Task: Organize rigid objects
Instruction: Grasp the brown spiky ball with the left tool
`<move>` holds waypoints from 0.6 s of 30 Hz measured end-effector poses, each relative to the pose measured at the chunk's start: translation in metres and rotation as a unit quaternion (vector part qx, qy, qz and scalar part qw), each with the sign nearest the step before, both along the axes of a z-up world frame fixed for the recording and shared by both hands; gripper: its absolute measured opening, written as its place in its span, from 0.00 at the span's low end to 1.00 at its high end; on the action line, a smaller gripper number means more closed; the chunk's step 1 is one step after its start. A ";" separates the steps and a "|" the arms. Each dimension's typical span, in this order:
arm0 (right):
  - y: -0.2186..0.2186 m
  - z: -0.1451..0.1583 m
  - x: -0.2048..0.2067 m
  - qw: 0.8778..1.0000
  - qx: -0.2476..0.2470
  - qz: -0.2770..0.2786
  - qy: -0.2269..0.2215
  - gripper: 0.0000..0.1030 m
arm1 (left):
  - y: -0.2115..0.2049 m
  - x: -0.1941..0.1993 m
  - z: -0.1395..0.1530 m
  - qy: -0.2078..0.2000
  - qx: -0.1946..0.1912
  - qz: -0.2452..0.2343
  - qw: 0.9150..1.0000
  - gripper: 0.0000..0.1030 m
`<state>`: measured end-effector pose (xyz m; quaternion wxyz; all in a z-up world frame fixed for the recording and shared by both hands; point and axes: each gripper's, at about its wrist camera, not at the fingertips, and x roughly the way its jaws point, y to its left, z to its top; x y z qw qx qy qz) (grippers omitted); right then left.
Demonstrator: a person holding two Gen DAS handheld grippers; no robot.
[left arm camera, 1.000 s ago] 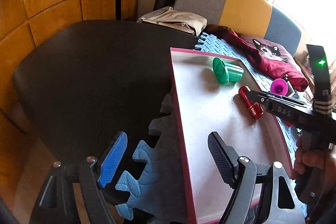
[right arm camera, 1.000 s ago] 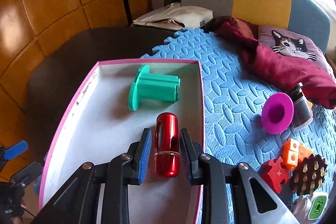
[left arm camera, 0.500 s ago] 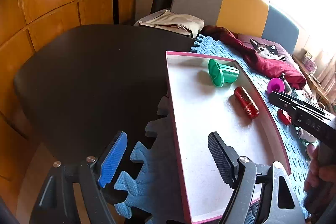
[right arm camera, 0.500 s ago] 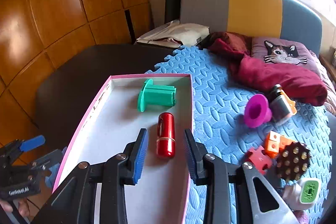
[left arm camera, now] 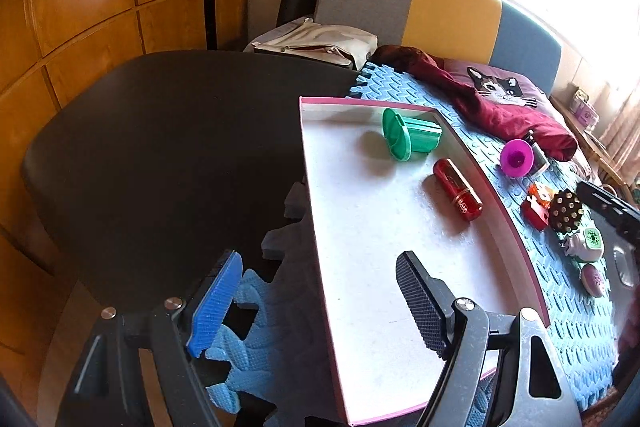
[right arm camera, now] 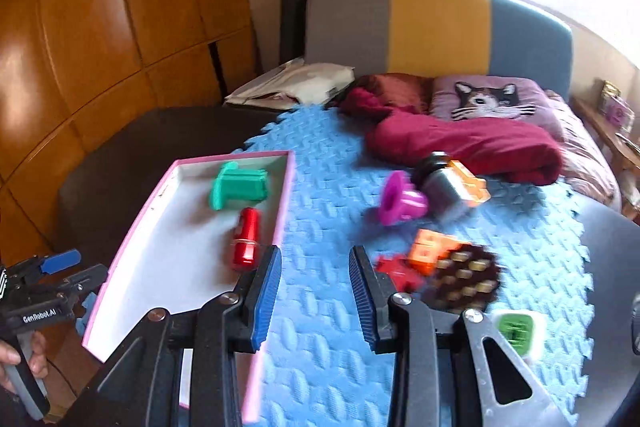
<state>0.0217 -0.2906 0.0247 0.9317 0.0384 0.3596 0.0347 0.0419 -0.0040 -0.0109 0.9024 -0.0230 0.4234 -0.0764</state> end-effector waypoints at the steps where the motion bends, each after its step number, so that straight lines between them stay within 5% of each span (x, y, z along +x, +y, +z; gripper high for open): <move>1: -0.010 0.002 -0.004 1.000 -0.002 -0.010 -0.004 0.34 | -0.001 0.000 0.000 0.000 0.000 -0.002 1.000 0.78; 11: -0.118 0.000 -0.040 0.989 0.007 -0.147 -0.016 0.37 | -0.028 0.002 0.008 -0.005 -0.001 -0.047 0.999 0.78; 18: -0.180 -0.024 -0.051 0.961 0.109 -0.255 -0.001 0.37 | -0.077 0.003 0.023 -0.012 -0.010 -0.125 0.992 0.78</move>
